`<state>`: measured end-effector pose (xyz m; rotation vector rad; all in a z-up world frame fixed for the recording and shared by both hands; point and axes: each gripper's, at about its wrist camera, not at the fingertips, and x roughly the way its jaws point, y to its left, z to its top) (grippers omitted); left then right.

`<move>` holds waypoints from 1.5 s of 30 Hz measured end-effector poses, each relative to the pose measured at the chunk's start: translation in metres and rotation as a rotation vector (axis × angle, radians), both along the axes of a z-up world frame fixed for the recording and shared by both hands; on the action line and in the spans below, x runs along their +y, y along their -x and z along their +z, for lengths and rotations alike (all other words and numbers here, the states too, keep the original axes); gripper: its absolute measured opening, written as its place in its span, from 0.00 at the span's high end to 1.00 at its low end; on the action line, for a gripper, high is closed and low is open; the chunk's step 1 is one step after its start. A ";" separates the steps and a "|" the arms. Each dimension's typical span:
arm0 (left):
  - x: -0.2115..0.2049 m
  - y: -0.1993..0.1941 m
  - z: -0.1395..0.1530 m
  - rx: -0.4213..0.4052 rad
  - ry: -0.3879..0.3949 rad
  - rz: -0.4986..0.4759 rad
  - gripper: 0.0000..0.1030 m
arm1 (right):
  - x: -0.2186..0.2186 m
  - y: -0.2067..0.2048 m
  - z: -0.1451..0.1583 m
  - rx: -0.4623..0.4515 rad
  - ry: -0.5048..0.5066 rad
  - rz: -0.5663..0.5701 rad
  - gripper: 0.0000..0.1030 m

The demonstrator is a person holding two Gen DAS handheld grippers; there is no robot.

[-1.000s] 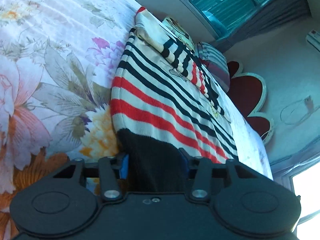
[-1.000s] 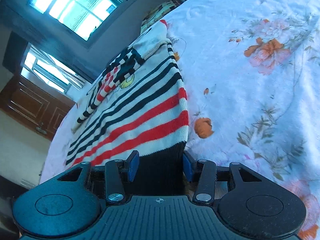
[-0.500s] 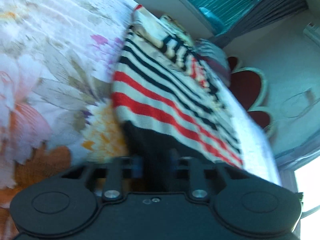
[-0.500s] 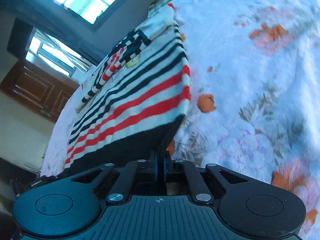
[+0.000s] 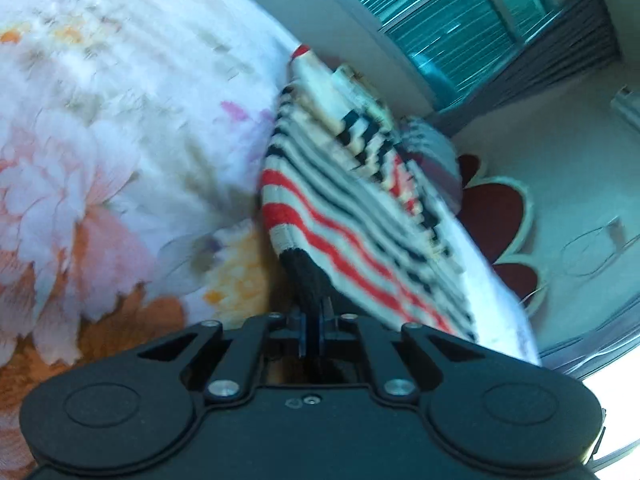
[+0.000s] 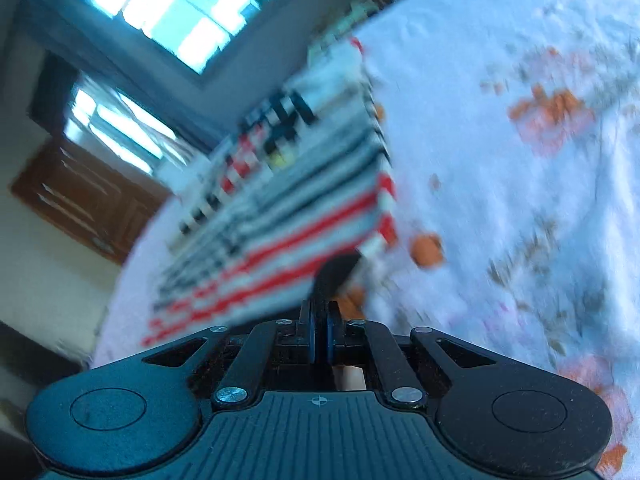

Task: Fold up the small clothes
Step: 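Reach both tools to the sweater hem and close on it, then lift the hem with both tools and fold it over toward the collar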

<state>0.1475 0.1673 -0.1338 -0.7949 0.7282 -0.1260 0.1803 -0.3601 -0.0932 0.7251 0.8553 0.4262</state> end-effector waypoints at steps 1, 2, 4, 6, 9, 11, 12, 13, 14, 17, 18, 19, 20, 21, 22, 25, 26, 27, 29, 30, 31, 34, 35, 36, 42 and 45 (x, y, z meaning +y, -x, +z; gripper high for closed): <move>0.001 -0.001 0.006 -0.015 0.006 0.003 0.96 | -0.001 -0.002 0.008 -0.023 0.001 -0.006 0.96; 0.003 -0.003 0.012 -0.030 0.016 0.004 0.96 | -0.001 -0.006 0.017 -0.049 0.003 -0.008 0.96; 0.003 -0.013 0.028 -0.075 0.022 0.006 0.96 | 0.001 -0.018 0.036 -0.099 0.009 -0.011 0.96; 0.002 -0.024 0.047 -0.116 0.029 0.006 0.96 | 0.007 -0.035 0.056 -0.149 0.021 -0.007 0.96; 0.002 -0.052 0.071 -0.152 0.015 -0.003 0.96 | 0.012 -0.069 0.081 -0.192 0.037 -0.009 0.96; 0.004 -0.077 0.085 -0.163 0.003 -0.004 0.96 | 0.011 -0.096 0.093 -0.207 0.017 -0.022 0.96; 0.004 -0.093 0.091 -0.164 -0.004 -0.001 0.96 | 0.010 -0.110 0.098 -0.211 0.010 -0.034 0.96; 0.005 -0.108 0.095 -0.165 -0.006 0.002 0.96 | 0.009 -0.126 0.102 -0.210 0.002 -0.046 0.96; 0.008 -0.121 0.099 -0.167 -0.005 0.006 0.96 | 0.009 -0.144 0.104 -0.207 -0.014 -0.053 0.96; 0.012 -0.169 0.105 -0.155 -0.012 0.020 0.96 | 0.010 -0.200 0.104 -0.203 -0.037 -0.058 0.96; 0.012 -0.188 0.105 -0.149 -0.023 0.016 0.96 | 0.009 -0.218 0.103 -0.200 -0.035 -0.055 0.96; 0.012 -0.204 0.104 -0.141 -0.041 0.009 0.96 | 0.011 -0.236 0.100 -0.196 -0.031 -0.050 0.96; 0.012 -0.222 0.102 -0.131 -0.061 0.003 0.96 | 0.013 -0.254 0.097 -0.191 -0.027 -0.043 0.96; 0.012 -0.240 0.098 -0.118 -0.072 -0.004 0.96 | 0.014 -0.269 0.092 -0.184 -0.022 -0.041 0.96; 0.012 -0.257 0.092 -0.098 -0.086 -0.009 0.96 | 0.015 -0.286 0.086 -0.173 -0.024 -0.040 0.96; 0.012 -0.300 0.074 -0.043 -0.119 -0.020 0.96 | 0.017 -0.331 0.062 -0.136 -0.014 -0.034 0.96; 0.014 -0.310 0.067 -0.027 -0.130 -0.022 0.96 | 0.019 -0.346 0.053 -0.123 -0.009 -0.027 0.96; 0.015 -0.321 0.058 -0.009 -0.135 -0.019 0.96 | 0.022 -0.358 0.043 -0.107 -0.001 -0.020 0.96; 0.019 -0.337 0.043 0.020 -0.138 -0.022 0.96 | 0.027 -0.377 0.022 -0.082 0.014 -0.011 0.95; 0.020 -0.345 0.036 0.033 -0.148 -0.027 0.95 | 0.028 -0.384 0.013 -0.079 0.016 -0.008 0.95; 0.020 -0.350 0.029 0.041 -0.151 -0.040 0.95 | 0.030 -0.389 0.006 -0.086 0.011 -0.003 0.95; 0.024 -0.355 0.022 -0.017 -0.161 -0.057 0.68 | 0.031 -0.395 -0.005 -0.141 0.017 -0.010 0.86; 0.026 -0.355 0.021 -0.041 -0.148 -0.051 0.57 | 0.030 -0.394 -0.005 -0.171 0.027 -0.030 0.53; 0.027 -0.352 0.021 -0.070 -0.143 -0.032 0.37 | 0.028 -0.391 -0.004 -0.210 0.042 -0.068 0.32; 0.026 -0.357 0.031 -0.123 -0.233 -0.056 0.40 | 0.028 -0.390 0.008 -0.285 0.083 -0.040 0.43; 0.019 -0.361 0.035 -0.106 -0.333 -0.117 0.42 | 0.043 -0.392 0.009 -0.290 0.180 0.019 0.51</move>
